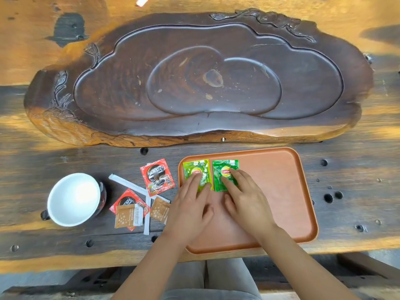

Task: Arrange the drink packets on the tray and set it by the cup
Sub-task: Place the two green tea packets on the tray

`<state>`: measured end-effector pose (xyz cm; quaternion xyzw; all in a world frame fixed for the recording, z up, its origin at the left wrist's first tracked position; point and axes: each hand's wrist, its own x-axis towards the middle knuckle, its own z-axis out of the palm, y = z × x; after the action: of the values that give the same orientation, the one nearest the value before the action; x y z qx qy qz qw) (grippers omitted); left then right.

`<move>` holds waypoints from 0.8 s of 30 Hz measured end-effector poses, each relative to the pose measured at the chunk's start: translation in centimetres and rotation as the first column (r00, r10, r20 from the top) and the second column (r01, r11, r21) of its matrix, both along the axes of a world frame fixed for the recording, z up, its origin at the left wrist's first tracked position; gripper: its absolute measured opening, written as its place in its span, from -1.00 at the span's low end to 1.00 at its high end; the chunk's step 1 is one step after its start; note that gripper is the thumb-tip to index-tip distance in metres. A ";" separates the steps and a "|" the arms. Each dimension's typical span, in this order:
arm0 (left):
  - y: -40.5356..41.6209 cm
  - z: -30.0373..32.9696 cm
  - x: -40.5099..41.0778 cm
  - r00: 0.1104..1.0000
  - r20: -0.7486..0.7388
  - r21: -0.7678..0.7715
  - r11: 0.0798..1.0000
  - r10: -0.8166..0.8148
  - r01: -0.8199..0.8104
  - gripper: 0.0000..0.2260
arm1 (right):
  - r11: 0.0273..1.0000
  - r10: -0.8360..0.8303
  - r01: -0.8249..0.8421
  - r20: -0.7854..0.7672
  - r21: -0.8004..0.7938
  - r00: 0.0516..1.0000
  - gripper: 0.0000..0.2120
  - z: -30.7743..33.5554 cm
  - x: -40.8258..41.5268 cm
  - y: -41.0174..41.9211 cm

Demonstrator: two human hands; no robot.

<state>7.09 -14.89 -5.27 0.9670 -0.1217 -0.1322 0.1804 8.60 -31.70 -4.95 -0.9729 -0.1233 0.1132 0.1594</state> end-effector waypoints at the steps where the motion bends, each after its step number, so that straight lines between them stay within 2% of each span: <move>1: 0.0 0.0 0.2 1.000 0.000 0.002 1.000 0.001 -0.001 -0.59 | 1.000 -0.001 0.001 0.001 0.000 1.000 -0.60 0.0 0.1 0.0; 10: 0.1 0.0 0.4 1.000 -0.008 0.032 0.999 -0.012 0.013 -0.61 | 1.000 0.003 -0.003 -0.014 0.002 1.000 -0.59 -0.3 1.3 0.1; 17: 0.0 0.2 0.3 1.000 0.009 -0.076 0.997 0.020 -0.019 -0.58 | 1.000 -0.002 0.002 -0.020 0.006 1.000 -0.59 0.3 1.5 0.3; 22: 2.3 2.4 -0.4 0.984 0.060 -0.246 0.957 0.170 -0.151 -0.58 | 0.999 -0.014 0.012 0.038 0.044 0.999 -0.59 1.2 1.4 1.8; 24: 4.7 3.3 -1.2 0.964 0.085 -0.237 0.944 0.254 -0.228 -0.62 | 0.997 0.031 -0.036 0.065 0.069 0.997 -0.64 1.5 1.6 3.3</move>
<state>5.87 -10.14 -1.99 0.9539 -0.0270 -0.0389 0.2964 10.25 -28.43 -3.43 -0.9677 -0.1485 0.0802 0.1873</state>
